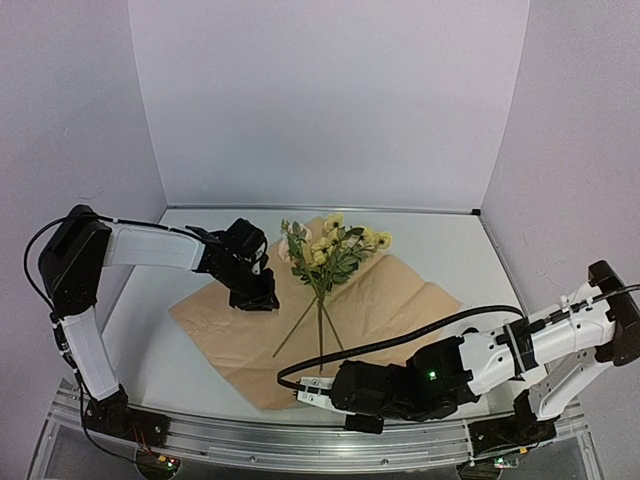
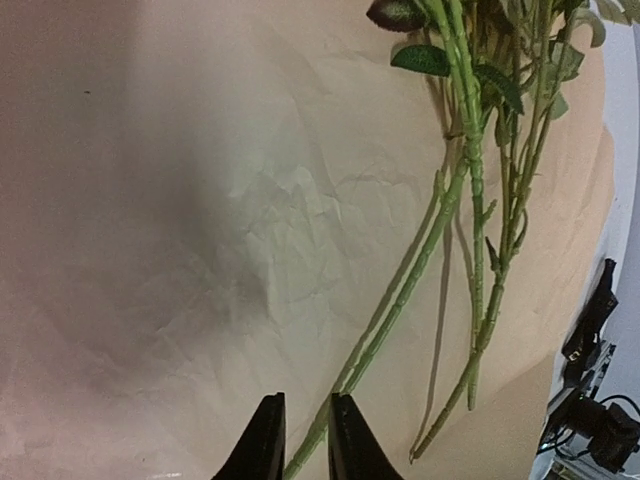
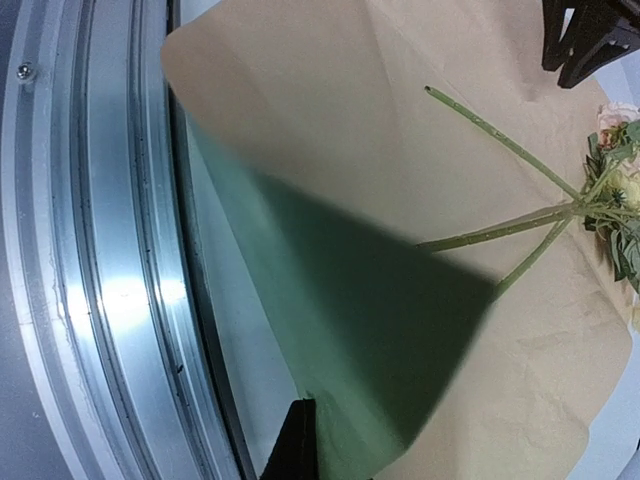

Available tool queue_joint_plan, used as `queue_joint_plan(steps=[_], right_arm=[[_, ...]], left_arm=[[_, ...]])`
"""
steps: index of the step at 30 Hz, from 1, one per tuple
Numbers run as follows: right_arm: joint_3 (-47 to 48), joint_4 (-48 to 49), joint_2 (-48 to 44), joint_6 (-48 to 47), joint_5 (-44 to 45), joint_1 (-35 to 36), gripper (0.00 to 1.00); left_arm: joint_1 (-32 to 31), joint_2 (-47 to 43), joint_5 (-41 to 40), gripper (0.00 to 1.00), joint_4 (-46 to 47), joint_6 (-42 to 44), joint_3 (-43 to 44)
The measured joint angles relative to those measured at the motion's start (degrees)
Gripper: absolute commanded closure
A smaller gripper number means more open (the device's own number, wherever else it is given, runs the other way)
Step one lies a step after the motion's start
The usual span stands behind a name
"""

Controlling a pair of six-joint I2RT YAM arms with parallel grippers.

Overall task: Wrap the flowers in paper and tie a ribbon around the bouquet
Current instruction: Pick up the bottom corner of the flattened wrapping paper from the center of the board.

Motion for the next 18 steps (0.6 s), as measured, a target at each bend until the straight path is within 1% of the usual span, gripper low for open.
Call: queue_joint_plan(steps=[5,18], right_arm=[[1.23,-0.42,0.04,0.62,0.00,-0.47,1.00],[2.59,-0.67,1.26,1.11,-0.45,-1.55,1.00]], left_arm=[[-2.15,4.52,0.01,0.94,0.86,1.30,0.75],[-6.33,8.04,2.08,0.97,1.45,2.16,2.60]])
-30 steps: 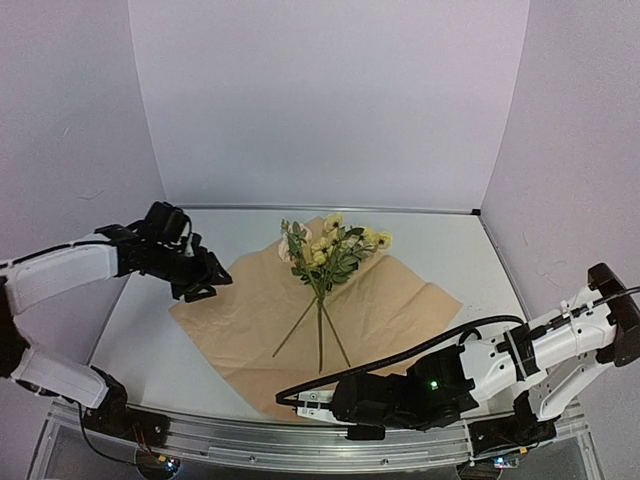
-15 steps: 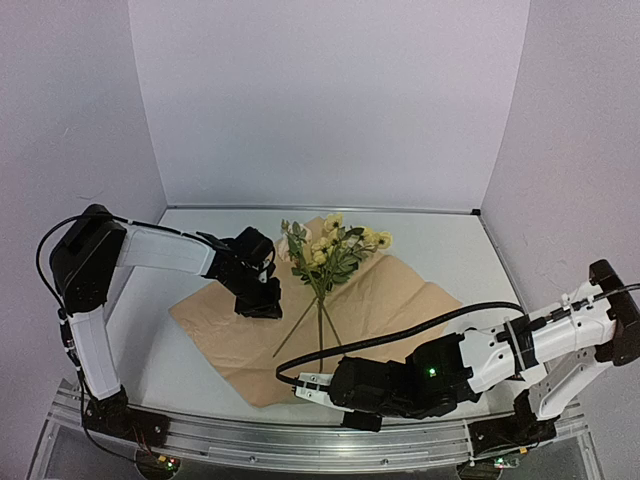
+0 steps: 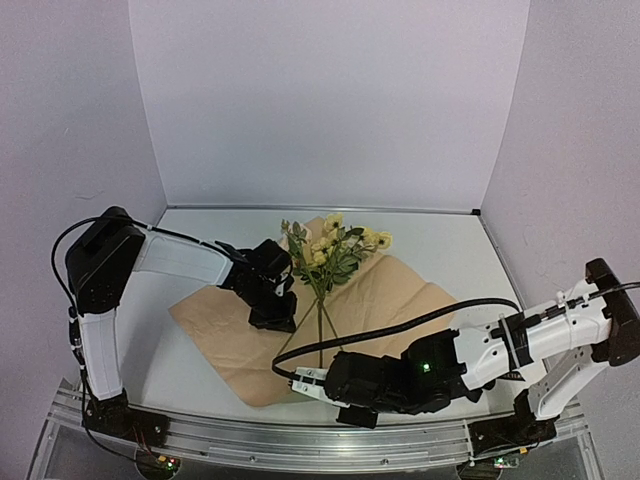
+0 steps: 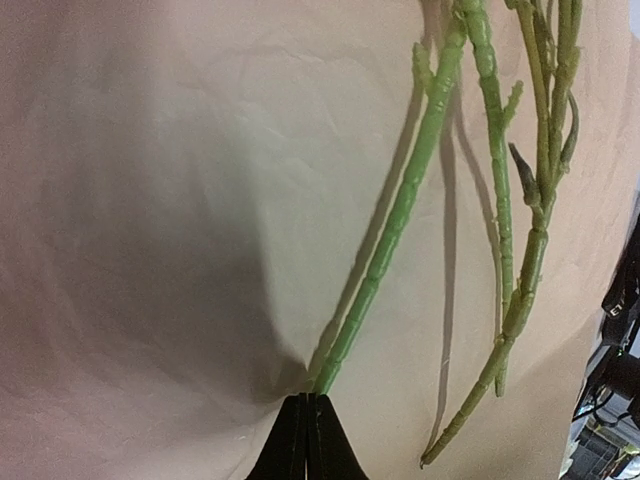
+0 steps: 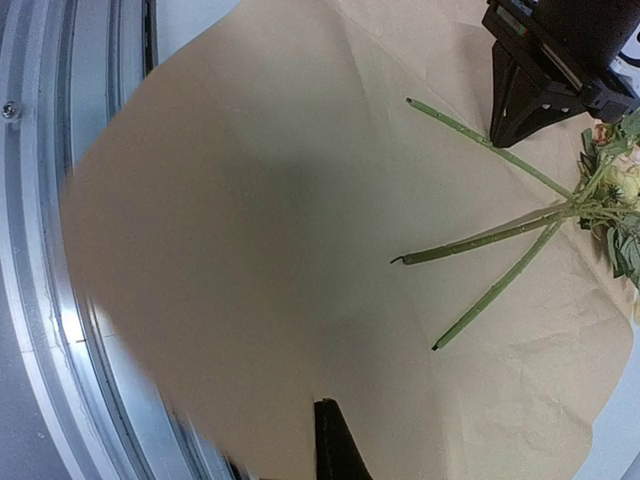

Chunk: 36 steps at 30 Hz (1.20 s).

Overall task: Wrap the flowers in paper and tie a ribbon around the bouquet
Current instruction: Pick up the bottom corner of the flattened wrapping paper from the center of the board, then fold the bottom corner of the flattened wrapping paper at the center of the board.

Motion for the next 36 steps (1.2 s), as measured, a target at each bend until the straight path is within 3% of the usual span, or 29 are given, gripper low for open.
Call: queue_joint_plan(steps=[15,21,31,36], right_arm=[[1.04,-0.46,0.86,0.23,-0.82,-0.82,1.00],[1.87,-1.11,0.86,0.59,-0.91,-2.50,1.00],[9.01,-5.76,2.42,1.06,-2.74,-13.24,1.00],[15.31,-6.69,8.10,0.97,-4.31,-20.74,1.00]], left_arm=[[-2.99,1.11,5.68,0.96,4.52,-0.21,0.37],[-2.47,-2.15,5.41,0.83,6.42,-0.55,-3.29],[9.37,-19.24,-0.74,0.79,3.24,0.84,-6.27],[9.83,-20.42,-2.59,0.82,0.41,3.53,-5.41]])
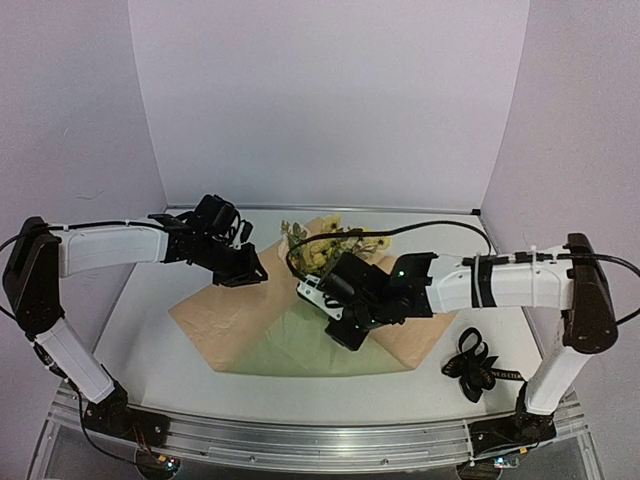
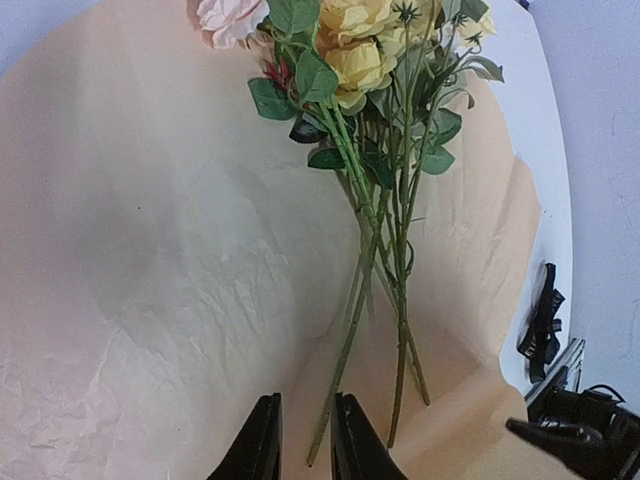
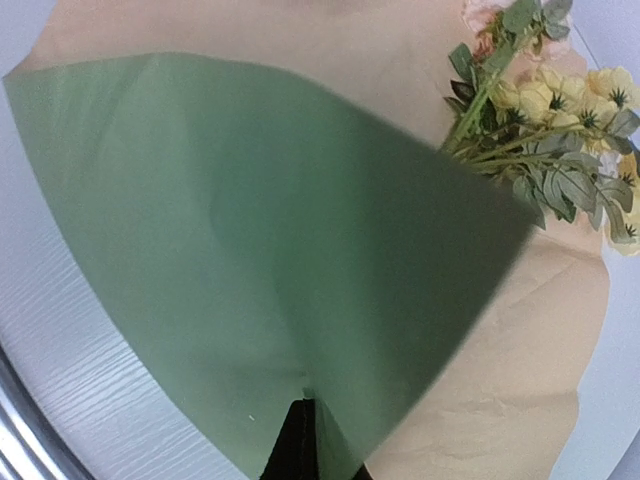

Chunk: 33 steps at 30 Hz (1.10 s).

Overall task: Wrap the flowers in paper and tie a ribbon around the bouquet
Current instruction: Fold the bottom corner of the flattened wrapping paper at the center of the board.

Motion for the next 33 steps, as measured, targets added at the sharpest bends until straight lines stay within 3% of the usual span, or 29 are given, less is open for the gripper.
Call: queue_joint_plan(steps=[11,21,27,30,33], right_arm=[[12.32,-1.85,15.60,1.03,-3.51,-12.44,1.00],[17.90,-3.78,20.28,3.59,-4.62,-14.51,1.00],[19.78,-4.78,21.97,5.27,-4.24,-14.97,1.00],[19.78,-5.48,22.53,6.37,-3.96,-15.51,0.92],[19.78,-5.84,22.62,7.46,-3.76,-16.22,0.77]], left_arm=[[-0.37,-0.09,1.29,0.86,-1.40,3.24,0.52],[-5.46,0.30,5.07,0.89,0.85,4.63,0.43],[-8.34,5.37,8.28,0.90,5.70,3.95,-1.04],[-8.54,8.82,8.85,0.91,7.16,3.62,-1.95],[-8.56,11.66,9.17,0.93,8.06,3.37,-2.60]])
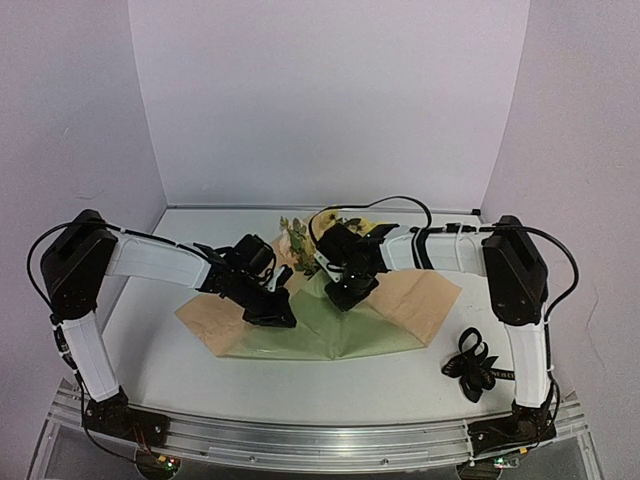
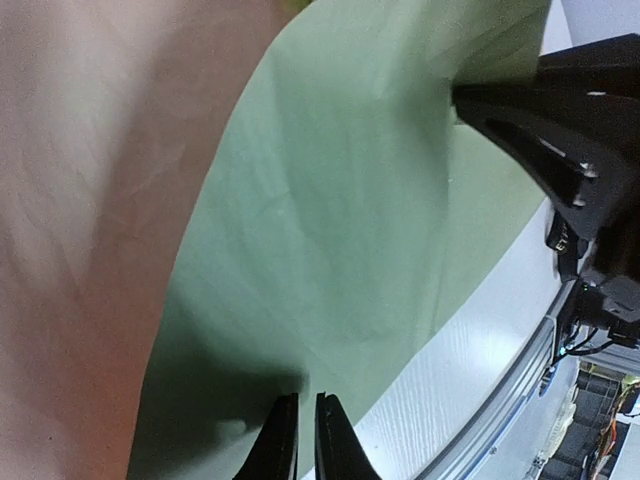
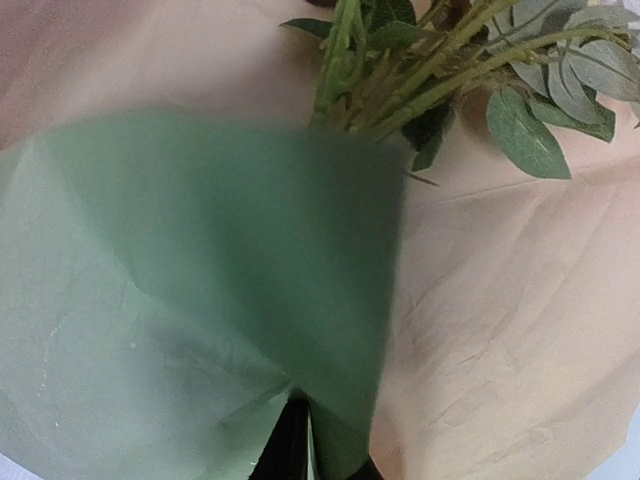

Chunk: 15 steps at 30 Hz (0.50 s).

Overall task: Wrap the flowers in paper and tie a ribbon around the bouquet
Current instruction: Fold the bottom corner of the flattened wrapping paper at the center of the board.

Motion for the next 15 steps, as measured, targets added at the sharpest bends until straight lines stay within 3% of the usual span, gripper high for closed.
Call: queue_joint_plan(steps=[5,10,15], right_arm=[[0.00,-0.63,-0.10,1.26,0.19,-0.61,0.45],[-0.63,-2.73,-2.26,3.10,-0.64,-1.15,0.37],[-5.15,-6.02,-11.75,6.82,-2.49,-1.31,0.35]], left_arm=[[0.00,3.50,-0.50,0.94,0.58,-0.98,0.00],[0.00,4.96,-2.32,0.95,0.46,-1.76,0.00],[0.00,5.13,-3.61,0.93,0.38,-2.43,0.11]])
